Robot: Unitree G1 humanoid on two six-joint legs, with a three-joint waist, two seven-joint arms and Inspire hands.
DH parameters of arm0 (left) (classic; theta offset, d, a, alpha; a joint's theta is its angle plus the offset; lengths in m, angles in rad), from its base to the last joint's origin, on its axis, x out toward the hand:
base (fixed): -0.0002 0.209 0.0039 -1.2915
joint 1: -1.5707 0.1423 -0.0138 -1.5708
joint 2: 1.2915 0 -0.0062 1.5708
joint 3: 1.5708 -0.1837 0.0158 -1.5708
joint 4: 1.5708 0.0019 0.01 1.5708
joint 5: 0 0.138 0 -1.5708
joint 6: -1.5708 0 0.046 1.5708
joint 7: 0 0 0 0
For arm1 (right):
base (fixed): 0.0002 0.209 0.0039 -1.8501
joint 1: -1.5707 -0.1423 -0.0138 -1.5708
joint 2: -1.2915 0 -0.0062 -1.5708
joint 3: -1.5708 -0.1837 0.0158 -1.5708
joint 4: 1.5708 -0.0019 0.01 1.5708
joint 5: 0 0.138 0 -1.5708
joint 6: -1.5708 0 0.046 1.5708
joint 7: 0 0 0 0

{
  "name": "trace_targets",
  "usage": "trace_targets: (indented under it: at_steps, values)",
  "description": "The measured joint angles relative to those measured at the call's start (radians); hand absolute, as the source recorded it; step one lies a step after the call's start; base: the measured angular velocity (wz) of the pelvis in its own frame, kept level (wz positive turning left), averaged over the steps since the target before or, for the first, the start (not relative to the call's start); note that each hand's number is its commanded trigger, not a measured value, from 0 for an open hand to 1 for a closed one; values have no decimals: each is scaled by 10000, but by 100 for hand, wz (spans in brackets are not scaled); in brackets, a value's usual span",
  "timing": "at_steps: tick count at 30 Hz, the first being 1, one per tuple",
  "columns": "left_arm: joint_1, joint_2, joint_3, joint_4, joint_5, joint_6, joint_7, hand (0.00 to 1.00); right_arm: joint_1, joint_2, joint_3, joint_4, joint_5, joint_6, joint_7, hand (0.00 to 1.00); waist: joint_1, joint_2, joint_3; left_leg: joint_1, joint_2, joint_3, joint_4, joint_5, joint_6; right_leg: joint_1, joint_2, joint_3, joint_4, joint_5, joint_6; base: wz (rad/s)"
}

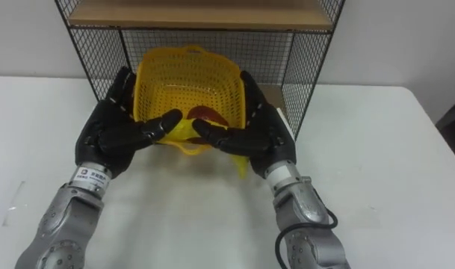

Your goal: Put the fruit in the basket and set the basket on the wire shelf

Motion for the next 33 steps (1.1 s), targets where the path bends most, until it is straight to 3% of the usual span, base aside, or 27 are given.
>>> trace_targets:
  at_steps: [14,23,26,28,33]
  values:
    - [-368,68,-9,217,129,147,1,0,-205,89,-209,57,-28,172,-28,0,3,65,18,538,147,13,-1214,632,-68,821,354,-9,-1926,1062,-51,-2]
    - [-1663,70,-3,1243,264,462,28,0,-1408,66,-242,490,20,415,-686,0,-4,182,68,556,128,17,-1412,748,-67,828,366,-3,-2104,1155,-50,0]
    - [-2112,-44,38,2380,294,761,71,0,-2060,163,-232,1159,14,663,-803,0,34,203,56,676,133,76,-1614,851,-90,888,380,28,-2215,1251,-74,-7]
    - [-2356,-109,105,2936,292,1184,250,0,-2355,188,-233,1626,17,1068,-909,0,68,222,44,676,144,76,-1618,859,-101,887,384,50,-2218,1256,-83,0]
    - [-2990,-190,111,3772,282,1605,418,0,-2928,188,-232,2597,15,1571,-1089,0,60,268,35,651,142,65,-1621,865,-103,860,351,34,-2224,1257,-83,0]
